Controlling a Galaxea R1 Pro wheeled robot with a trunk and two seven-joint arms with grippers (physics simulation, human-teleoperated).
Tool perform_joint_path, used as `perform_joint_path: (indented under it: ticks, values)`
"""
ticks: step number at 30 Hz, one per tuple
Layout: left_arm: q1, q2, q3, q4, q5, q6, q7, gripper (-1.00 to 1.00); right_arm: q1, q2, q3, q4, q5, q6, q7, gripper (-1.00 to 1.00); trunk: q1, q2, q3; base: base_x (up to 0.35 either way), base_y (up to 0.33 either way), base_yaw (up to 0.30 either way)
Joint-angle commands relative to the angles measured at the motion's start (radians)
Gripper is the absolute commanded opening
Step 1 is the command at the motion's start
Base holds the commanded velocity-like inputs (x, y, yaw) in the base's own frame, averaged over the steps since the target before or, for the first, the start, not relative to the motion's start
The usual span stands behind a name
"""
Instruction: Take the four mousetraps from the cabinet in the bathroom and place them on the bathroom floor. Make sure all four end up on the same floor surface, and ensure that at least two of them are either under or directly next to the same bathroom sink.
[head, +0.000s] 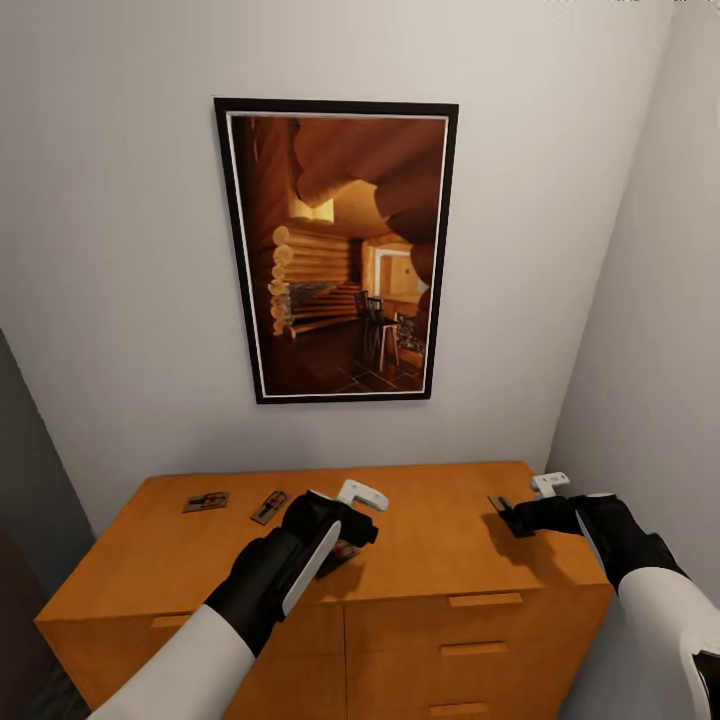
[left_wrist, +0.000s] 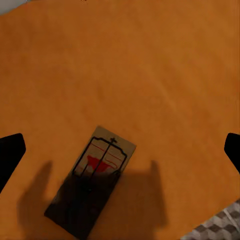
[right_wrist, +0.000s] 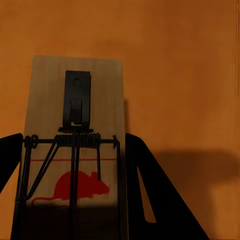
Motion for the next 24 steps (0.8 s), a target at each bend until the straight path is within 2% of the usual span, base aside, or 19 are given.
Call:
perform_joint_path:
  ticks: [1, 8, 24]
  values:
    - [-0.001, 0.001, -0.001, -0.001, 0.011, 0.004, 0.01, 1.0, -0.001, 0.001, -0.006, -0.002, 0.009, 0.004, 0.009, -1.0, 0.001, -0.002, -0.002, 0.0, 0.0, -0.147]
    - [-0.002, 0.002, 0.0, 0.001, 0.009, 0.004, 0.01, 1.0, -0.001, 0.002, -0.004, -0.002, 0.011, 0.004, 0.009, -1.0, 0.001, -0.002, 0.003, 0.0, 0.077, -0.212]
    - [-0.001, 0.016, -0.001, 0.004, 0.008, 0.004, 0.01, 1.0, -0.001, 0.002, -0.004, -0.002, 0.011, 0.004, 0.009, -1.0, 0.001, -0.002, 0.016, 0.0, 0.311, -0.215]
